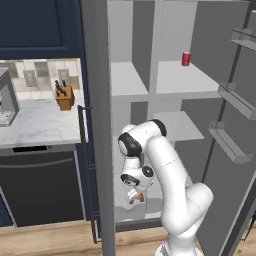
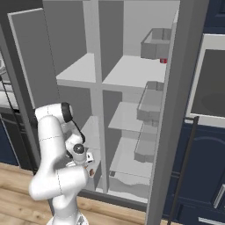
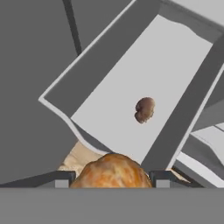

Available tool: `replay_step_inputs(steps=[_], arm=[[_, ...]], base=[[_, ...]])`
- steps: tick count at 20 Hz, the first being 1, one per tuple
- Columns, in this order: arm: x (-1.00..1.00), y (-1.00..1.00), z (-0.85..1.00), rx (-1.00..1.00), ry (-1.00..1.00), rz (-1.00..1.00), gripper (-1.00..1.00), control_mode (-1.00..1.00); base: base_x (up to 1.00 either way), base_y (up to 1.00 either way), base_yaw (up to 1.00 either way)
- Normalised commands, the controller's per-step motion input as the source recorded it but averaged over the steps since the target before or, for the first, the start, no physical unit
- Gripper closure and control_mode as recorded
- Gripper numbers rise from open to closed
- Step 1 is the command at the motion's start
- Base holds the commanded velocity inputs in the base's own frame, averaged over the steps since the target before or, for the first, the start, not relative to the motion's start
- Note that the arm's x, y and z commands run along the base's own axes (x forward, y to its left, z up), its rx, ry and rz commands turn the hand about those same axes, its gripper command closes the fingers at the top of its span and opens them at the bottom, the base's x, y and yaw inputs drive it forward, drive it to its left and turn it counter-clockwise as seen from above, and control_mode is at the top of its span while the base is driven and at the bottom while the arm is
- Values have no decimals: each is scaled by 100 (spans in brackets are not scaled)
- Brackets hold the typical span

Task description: Take the mushroom and tangerine from the fridge shelf and place them in the freezer drawer to begin freezing them.

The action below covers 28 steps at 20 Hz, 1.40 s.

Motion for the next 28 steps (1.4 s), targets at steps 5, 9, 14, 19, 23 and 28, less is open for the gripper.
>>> replay_step_inputs(steps=[5, 9, 14, 19, 23, 28], arm=[[2, 0, -34, 5, -3, 6, 100, -100], [1, 0, -29, 6, 0, 6, 100, -100], [-9, 0, -13, 5, 3, 5, 100, -100], [2, 0, 35, 3, 1, 0, 100, -100], [34, 0, 34, 0, 7, 0, 100, -100], [48, 1, -26, 0, 14, 0, 100, -100]], base=[[0, 0, 0], [0, 0, 0], [0, 0, 0], [0, 0, 0], [0, 0, 0], [0, 0, 0]])
